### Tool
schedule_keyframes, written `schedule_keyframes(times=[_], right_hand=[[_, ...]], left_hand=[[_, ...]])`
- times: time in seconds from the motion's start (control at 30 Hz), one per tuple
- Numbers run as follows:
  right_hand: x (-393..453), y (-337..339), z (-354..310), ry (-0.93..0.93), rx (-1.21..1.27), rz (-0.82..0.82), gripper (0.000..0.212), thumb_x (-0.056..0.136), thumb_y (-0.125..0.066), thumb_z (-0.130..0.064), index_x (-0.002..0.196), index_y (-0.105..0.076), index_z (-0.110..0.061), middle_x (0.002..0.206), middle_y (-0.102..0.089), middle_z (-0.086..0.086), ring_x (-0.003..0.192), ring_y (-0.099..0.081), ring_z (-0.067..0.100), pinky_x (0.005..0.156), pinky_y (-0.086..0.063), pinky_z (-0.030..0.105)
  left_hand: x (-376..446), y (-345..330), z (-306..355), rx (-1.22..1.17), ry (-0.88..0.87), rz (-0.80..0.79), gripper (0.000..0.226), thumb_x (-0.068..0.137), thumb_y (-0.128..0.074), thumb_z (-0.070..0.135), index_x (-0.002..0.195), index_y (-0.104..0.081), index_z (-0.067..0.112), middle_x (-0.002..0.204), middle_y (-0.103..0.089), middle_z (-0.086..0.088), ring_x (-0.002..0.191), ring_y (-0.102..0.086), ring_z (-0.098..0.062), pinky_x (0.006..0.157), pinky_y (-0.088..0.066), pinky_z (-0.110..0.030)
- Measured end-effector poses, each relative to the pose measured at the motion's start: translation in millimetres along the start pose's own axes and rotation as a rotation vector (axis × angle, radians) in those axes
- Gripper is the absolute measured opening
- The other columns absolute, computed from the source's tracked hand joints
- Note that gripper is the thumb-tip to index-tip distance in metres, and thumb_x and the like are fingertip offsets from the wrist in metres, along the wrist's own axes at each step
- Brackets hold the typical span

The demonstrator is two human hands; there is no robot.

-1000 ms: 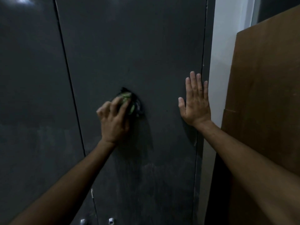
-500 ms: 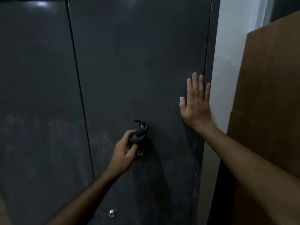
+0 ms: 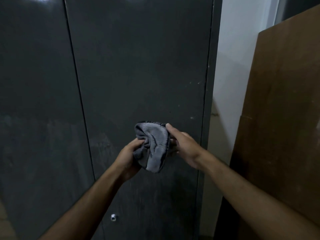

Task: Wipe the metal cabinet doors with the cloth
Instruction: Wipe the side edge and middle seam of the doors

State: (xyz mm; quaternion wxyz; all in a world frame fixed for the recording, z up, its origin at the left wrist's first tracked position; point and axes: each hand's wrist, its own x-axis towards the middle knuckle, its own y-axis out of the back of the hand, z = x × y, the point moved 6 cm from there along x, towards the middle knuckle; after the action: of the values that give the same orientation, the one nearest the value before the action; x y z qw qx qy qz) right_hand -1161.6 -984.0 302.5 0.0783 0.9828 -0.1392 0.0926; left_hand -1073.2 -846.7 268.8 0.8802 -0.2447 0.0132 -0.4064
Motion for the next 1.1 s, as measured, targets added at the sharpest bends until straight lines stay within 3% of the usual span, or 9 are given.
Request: schedule_keyframes(times=[0.1, 0.2, 0.33, 0.4, 0.53, 0.67, 0.8, 0.97, 1.1], right_hand=[[-8, -8, 7, -0.073, 0.18, -0.092, 0.045, 0.098, -0.066, -0.041, 0.124, -0.069, -0.004, 0.119, -0.074, 0.015, 0.11, -0.071, 0.028, 0.098, -0.054, 0.041], [-5, -1, 11, -0.07, 0.227, 0.017, 0.035, 0.099, -0.066, -0.028, 0.123, -0.065, -0.003, 0.113, -0.075, 0.016, 0.096, -0.073, 0.025, 0.079, -0.059, 0.035], [-7, 3, 17, -0.108, 0.255, 0.085, 0.026, 0.106, -0.055, -0.028, 0.125, -0.063, -0.012, 0.115, -0.075, 0.011, 0.1, -0.073, 0.024, 0.083, -0.059, 0.038], [-7, 3, 20, -0.117, 0.319, 0.116, 0.03, 0.107, -0.053, -0.028, 0.127, -0.062, -0.008, 0.12, -0.073, 0.015, 0.104, -0.072, 0.026, 0.091, -0.059, 0.042], [-14, -5, 22, -0.11, 0.336, -0.01, 0.038, 0.099, -0.067, -0.026, 0.131, -0.062, -0.007, 0.125, -0.071, 0.017, 0.116, -0.069, 0.033, 0.099, -0.056, 0.047], [-15, -2, 30, -0.103, 0.347, 0.007, 0.037, 0.098, -0.067, -0.019, 0.132, -0.061, -0.007, 0.125, -0.071, 0.017, 0.115, -0.069, 0.033, 0.102, -0.055, 0.049], [-18, 1, 38, -0.151, 0.23, 0.254, 0.047, 0.093, -0.074, -0.037, 0.131, -0.051, -0.022, 0.12, -0.069, 0.009, 0.105, -0.071, 0.024, 0.085, -0.062, 0.04], [-30, -4, 44, -0.087, 0.076, 0.286, 0.057, 0.079, -0.07, -0.073, 0.106, -0.067, -0.023, 0.112, -0.073, 0.009, 0.101, -0.071, 0.026, 0.089, -0.058, 0.046], [-36, -11, 52, -0.082, 0.16, 0.069, 0.054, 0.079, -0.087, -0.039, 0.123, -0.067, -0.016, 0.115, -0.075, 0.01, 0.101, -0.074, 0.026, 0.075, -0.058, 0.036]], left_hand=[[-4, -1, -1, -0.017, 0.048, 0.008, 0.05, 0.096, -0.054, 0.025, 0.139, -0.061, 0.001, 0.133, -0.07, -0.02, 0.112, -0.073, -0.029, 0.089, -0.063, -0.037], [-7, 4, 2, -0.007, 0.099, 0.033, 0.044, 0.105, -0.046, 0.029, 0.135, -0.065, 0.002, 0.136, -0.069, -0.02, 0.115, -0.072, -0.03, 0.097, -0.057, -0.042], [-14, 10, 11, -0.076, 0.158, -0.017, 0.068, 0.106, -0.042, 0.057, 0.138, -0.062, 0.002, 0.137, -0.067, -0.022, 0.118, -0.07, -0.033, 0.097, -0.058, -0.044], [-18, 8, 14, 0.041, 0.149, -0.058, 0.065, 0.096, -0.059, 0.063, 0.129, -0.068, 0.008, 0.124, -0.071, -0.019, 0.109, -0.069, -0.03, 0.091, -0.055, -0.04], [-16, 16, 16, 0.184, 0.076, -0.054, 0.036, 0.108, -0.051, 0.017, 0.14, -0.062, 0.006, 0.135, -0.069, -0.018, 0.125, -0.067, -0.033, 0.102, -0.059, -0.039], [-23, 11, 20, 0.163, 0.078, -0.055, 0.035, 0.107, -0.046, 0.011, 0.134, -0.066, 0.003, 0.114, -0.073, -0.014, 0.087, -0.074, -0.019, 0.066, -0.062, -0.029], [-23, 1, 13, 0.063, 0.094, -0.095, 0.04, 0.104, -0.045, 0.01, 0.14, -0.063, 0.006, 0.123, -0.071, -0.016, 0.101, -0.071, -0.024, 0.077, -0.063, -0.034], [-19, -7, 12, -0.031, 0.007, -0.036, 0.037, 0.102, -0.041, -0.006, 0.132, -0.059, 0.007, 0.092, -0.075, -0.009, 0.076, -0.075, -0.017, 0.062, -0.062, -0.032], [-19, 2, 15, 0.103, -0.052, 0.068, 0.057, 0.096, -0.054, -0.013, 0.143, -0.049, 0.018, 0.128, -0.067, -0.013, 0.093, -0.071, -0.023, 0.075, -0.058, -0.037]])
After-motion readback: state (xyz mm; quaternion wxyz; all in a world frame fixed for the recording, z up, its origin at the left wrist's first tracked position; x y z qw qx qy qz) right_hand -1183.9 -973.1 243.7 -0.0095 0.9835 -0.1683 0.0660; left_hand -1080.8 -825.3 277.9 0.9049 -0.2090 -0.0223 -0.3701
